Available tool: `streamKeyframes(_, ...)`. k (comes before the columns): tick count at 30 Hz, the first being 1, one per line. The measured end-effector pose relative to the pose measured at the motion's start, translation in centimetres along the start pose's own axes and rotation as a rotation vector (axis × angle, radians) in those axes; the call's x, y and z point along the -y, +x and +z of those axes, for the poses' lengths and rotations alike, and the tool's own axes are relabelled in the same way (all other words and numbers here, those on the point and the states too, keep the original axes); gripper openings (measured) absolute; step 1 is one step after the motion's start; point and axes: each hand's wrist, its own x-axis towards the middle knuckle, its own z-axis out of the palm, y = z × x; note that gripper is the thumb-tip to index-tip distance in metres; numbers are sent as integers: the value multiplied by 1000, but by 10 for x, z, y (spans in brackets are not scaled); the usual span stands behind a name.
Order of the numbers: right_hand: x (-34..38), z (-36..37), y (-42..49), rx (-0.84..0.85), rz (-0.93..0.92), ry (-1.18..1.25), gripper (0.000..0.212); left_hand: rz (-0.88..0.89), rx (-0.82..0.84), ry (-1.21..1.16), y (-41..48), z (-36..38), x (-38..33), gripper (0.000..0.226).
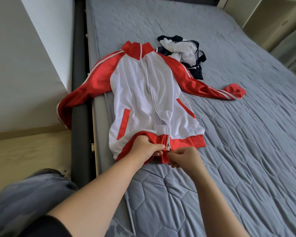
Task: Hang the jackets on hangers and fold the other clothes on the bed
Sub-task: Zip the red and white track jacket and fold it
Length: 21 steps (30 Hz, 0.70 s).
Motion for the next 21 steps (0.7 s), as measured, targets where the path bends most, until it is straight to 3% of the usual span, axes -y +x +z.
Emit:
streamKeyframes(3,4,-1,1,-129,-223,-608,42,-10,-17,88,-1,-1,3,19)
streamKeyframes(6,8,-6,2,-41,-335,-882,31,-15,-15,157,-3,-1,4,19)
streamKeyframes(12,19,-9,7,-45,-341,-665,28,-16,-18,164,-3,-1,6,23)
streamKeyframes(16,18,-8,7,3,-337,-553,21,4,-9,194,-4,1,7,38)
streamKeyframes(21,10,-8,11,-18,-379,-693,26,27,-32,309,-2,4,11,35)
